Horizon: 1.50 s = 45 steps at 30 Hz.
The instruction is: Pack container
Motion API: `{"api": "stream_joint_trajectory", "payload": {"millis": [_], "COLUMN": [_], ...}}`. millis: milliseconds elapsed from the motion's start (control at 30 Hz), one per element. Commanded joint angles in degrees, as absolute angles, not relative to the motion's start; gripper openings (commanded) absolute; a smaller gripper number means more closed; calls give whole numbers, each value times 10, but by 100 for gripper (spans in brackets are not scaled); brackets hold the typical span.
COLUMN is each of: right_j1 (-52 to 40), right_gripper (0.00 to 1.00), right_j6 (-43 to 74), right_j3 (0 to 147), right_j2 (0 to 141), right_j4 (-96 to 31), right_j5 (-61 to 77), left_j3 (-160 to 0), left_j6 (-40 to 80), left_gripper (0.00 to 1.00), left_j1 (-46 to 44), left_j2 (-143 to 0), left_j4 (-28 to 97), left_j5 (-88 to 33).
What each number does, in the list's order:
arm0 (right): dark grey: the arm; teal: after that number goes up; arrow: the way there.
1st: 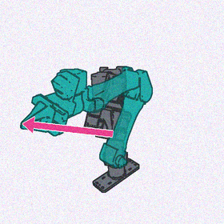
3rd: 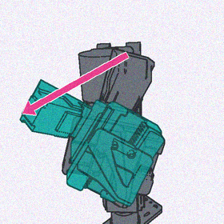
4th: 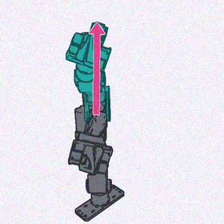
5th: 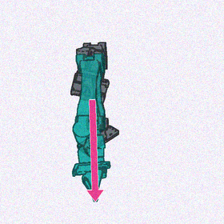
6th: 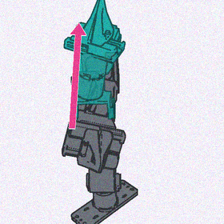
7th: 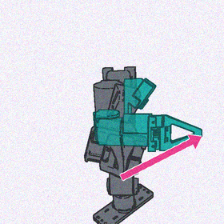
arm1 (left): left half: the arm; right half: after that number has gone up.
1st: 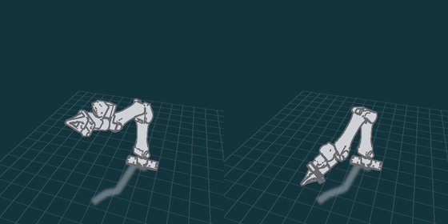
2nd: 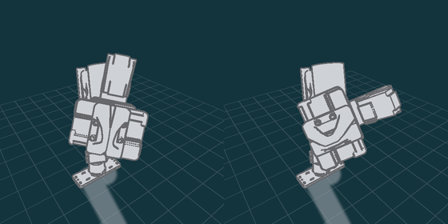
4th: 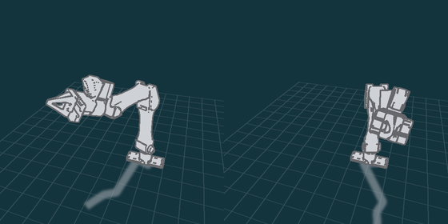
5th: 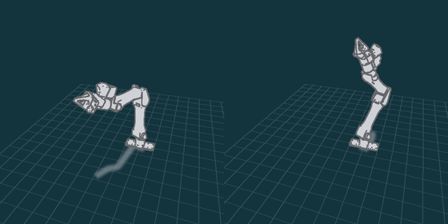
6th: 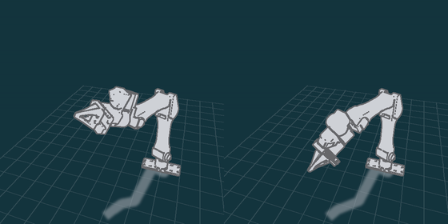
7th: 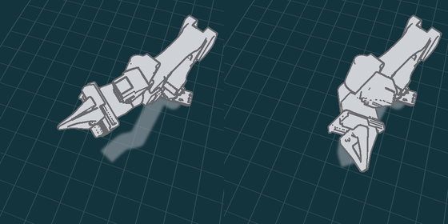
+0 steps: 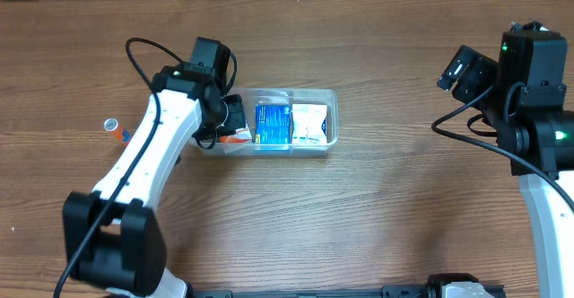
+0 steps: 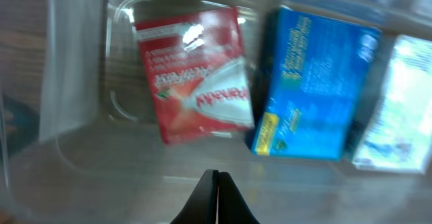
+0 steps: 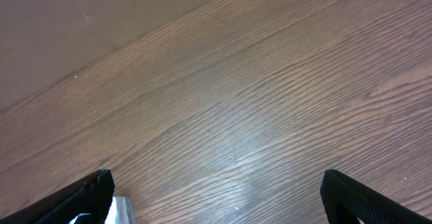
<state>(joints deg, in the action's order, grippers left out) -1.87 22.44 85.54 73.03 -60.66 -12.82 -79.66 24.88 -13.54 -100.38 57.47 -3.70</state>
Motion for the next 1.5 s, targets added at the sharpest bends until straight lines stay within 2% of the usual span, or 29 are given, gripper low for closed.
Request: {"api": "stream_joint_trajectory", "payload": {"millis": [0,67,233,433,600,700,733,767,800,833,867,933,1133,1200,1233,1267,1333,1400,1467], "right_j1": [-17,-17,-17,-17,-17,-17,-17,-17,-17,-17,-17,-17,-17,-17,-17,-17,-17,-17,-17], "right_gripper": [100,100,100,100,100,100,100,100,100,100,100,100,100,100,100,100,100,100,100], "right_j6": [225,225,225,225,225,225,225,225,225,225,225,225,225,225,225,225,225,225,225], "right_j3": [859,859,859,859,859,859,859,859,859,859,859,859,859,859,859,859,858,859,859], "right_j2": [728,728,728,728,728,728,728,728,728,728,728,728,728,728,728,728,728,728,728], "right_j4": [-604,-604,-604,-604,-604,-604,-604,-604,-604,-604,-604,-604,-604,-604,-604,-604,-604,-604,-604], "right_j5": [-128,-128,-128,-128,-128,-128,-128,-128,-128,-128,-128,-128,-128,-128,-128,-128,-128,-128,-128], "left_j3": [-808,-808,-808,-808,-809,-817,-825,-846,-872,-907,-948,-1029,-1100,-1100,-1092,-1081,-1051,-1030,-1025], "left_j6": [314,337,335,245,128,113,118,136,162,185,189,189,189,190,204,215,218,246,286], "left_gripper": [4,4,4,4,7,8,13,34,49,56,67,74,78,76,69,50,19,5,4], "left_j1": [-137,-130,-104,-106,-106,-106,-106,-104,-100,-96,-93,-89,-86,-86,-86,-88,-110,-139,-166], "left_j2": [-1051,-1072,-1115,-1169,-1168,-1166,-1164,-1160,-1156,-1147,-1134,-1107,-1042,-1040,-1042,-1044,-1063,-1092,-1127], "left_j4": [552,545,522,479,422,423,431,456,486,525,568,650,767,782,785,776,735,701,699], "left_j5": [60,114,121,23,-109,-141,-142,-140,-127,-107,-97,-74,-23,-13,-14,-19,-26,-4,47]}}
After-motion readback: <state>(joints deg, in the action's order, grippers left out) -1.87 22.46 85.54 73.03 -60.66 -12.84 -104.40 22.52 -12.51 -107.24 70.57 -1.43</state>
